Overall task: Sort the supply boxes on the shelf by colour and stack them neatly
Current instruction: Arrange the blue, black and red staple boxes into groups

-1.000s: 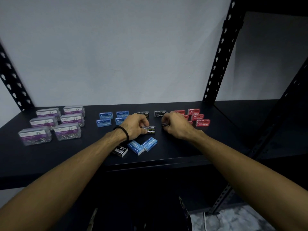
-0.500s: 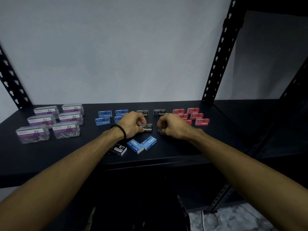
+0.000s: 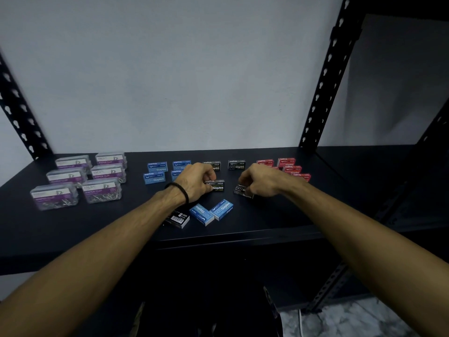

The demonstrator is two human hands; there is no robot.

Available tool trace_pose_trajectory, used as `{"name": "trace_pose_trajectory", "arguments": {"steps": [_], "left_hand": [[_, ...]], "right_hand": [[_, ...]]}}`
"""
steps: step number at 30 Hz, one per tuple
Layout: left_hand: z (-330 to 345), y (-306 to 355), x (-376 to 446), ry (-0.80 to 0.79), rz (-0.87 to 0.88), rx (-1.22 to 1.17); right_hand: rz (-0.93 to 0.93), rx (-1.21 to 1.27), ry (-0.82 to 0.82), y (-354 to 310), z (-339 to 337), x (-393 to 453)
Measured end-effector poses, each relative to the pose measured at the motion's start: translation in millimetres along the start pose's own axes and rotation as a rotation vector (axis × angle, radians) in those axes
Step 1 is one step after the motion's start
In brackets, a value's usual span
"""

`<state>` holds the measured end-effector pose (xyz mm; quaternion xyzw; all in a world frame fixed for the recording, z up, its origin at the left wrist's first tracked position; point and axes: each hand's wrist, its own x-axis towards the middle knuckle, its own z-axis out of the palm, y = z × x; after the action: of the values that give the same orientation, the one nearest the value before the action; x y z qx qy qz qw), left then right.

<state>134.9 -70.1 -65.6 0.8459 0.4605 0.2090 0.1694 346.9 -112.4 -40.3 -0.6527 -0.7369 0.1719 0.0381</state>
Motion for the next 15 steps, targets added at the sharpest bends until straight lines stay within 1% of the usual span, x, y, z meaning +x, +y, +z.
{"name": "trace_pose_trajectory", "arguments": {"steps": [10,15], "left_hand": [[3.0,-5.9,0.3,0.033,0.027,-0.002],[3.7,-8.8,1.9,0.07,0.027,0.029]], "right_hand": [[-0.043,0.037,0.1,-7.6,7.8,3.3],[-0.059,0.022,0.19,-7.7,10.4,7.4]]}}
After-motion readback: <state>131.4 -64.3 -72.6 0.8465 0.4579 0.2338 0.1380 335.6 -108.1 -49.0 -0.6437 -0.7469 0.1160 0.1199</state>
